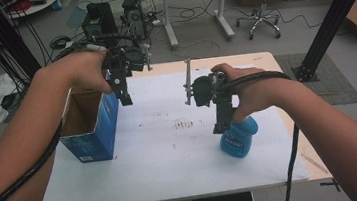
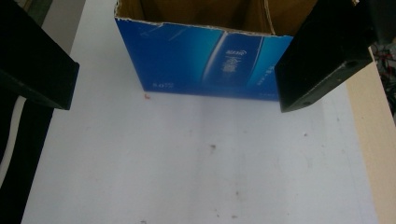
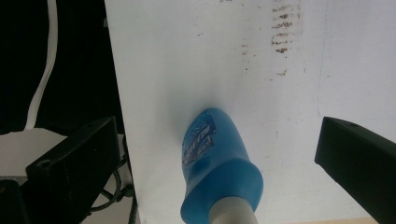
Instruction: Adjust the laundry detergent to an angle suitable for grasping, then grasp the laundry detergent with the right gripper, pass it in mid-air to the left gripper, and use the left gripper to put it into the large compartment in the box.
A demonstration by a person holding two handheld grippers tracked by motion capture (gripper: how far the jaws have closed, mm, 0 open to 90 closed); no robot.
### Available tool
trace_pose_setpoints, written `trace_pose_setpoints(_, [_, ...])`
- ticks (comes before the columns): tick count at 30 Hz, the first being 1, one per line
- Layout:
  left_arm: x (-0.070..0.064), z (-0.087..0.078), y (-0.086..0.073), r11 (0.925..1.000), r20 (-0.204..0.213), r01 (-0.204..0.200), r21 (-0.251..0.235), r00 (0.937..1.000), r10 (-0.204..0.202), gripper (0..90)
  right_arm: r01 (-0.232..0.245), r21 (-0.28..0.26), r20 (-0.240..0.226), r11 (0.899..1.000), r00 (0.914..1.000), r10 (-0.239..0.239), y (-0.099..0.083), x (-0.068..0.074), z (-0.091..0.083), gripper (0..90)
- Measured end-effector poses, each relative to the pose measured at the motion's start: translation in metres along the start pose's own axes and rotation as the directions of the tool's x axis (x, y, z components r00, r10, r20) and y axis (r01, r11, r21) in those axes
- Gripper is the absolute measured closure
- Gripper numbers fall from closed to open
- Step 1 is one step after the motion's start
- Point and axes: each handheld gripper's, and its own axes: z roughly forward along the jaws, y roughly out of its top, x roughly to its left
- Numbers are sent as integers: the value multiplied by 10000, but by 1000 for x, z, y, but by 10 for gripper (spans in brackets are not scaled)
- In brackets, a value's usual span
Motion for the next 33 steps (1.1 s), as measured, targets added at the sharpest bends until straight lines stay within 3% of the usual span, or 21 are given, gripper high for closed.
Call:
trace_pose_setpoints(9, [-2, -2, 0, 9999, 14, 9, -113, 10000, -9, 1, 55, -36, -46, 10000, 10000, -55, 0, 1, 0, 0])
trace_pose_setpoints(13, [-2, 0, 2, 9998, 51, -20, 185, 10000, 19, 1, 104, 17, -69, 9999, 9999, -104, 0, -2, 1, 0])
trace_pose_setpoints(16, [-1, -5, 3, 9999, -30, -98, -64, 9999, 98, 1, 83, -47, 4, 10000, 10000, -83, 1, -5, -2, 0])
trace_pose_setpoints(33, [0, -5, 3, 10000, -49, -68, -40, 10000, 68, 1, 40, -10, 38, 10000, 10000, -40, -1, -5, -4, 0])
